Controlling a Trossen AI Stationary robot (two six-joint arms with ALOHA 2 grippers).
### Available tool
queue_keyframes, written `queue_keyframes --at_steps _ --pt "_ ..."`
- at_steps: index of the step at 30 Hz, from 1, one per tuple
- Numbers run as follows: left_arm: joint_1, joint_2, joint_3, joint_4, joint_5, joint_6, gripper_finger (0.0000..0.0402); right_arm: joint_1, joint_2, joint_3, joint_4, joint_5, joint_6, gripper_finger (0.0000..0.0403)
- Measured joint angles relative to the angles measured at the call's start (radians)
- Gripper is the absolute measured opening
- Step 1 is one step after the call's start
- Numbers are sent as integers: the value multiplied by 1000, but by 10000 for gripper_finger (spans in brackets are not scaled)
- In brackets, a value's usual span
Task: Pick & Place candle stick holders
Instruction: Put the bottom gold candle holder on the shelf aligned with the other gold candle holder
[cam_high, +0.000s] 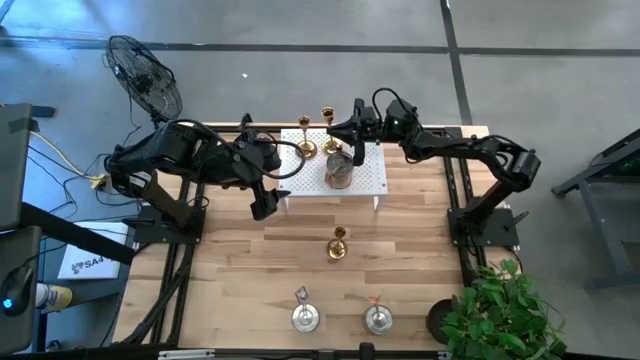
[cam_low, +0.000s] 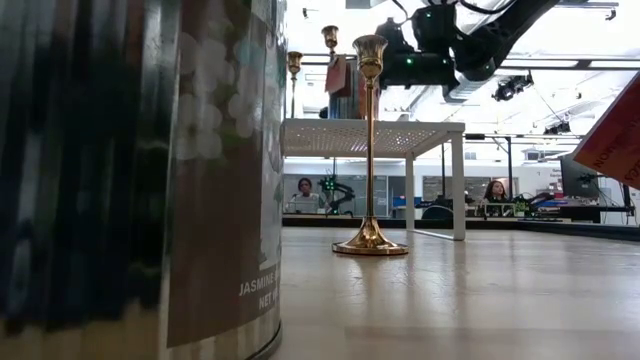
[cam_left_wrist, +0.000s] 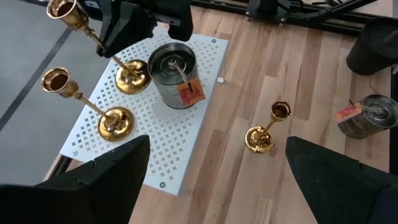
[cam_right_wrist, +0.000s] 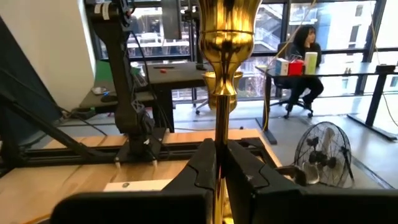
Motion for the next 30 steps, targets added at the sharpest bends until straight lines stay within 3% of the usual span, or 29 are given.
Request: queue_keyframes --at_steps 14,30 --pt "0 0 0 0 1 0 369 -14 74 1 47 -15 1 6" --pt "0 0 0 -6 2 0 369 -32 74 -3 42 -26 -22 6"
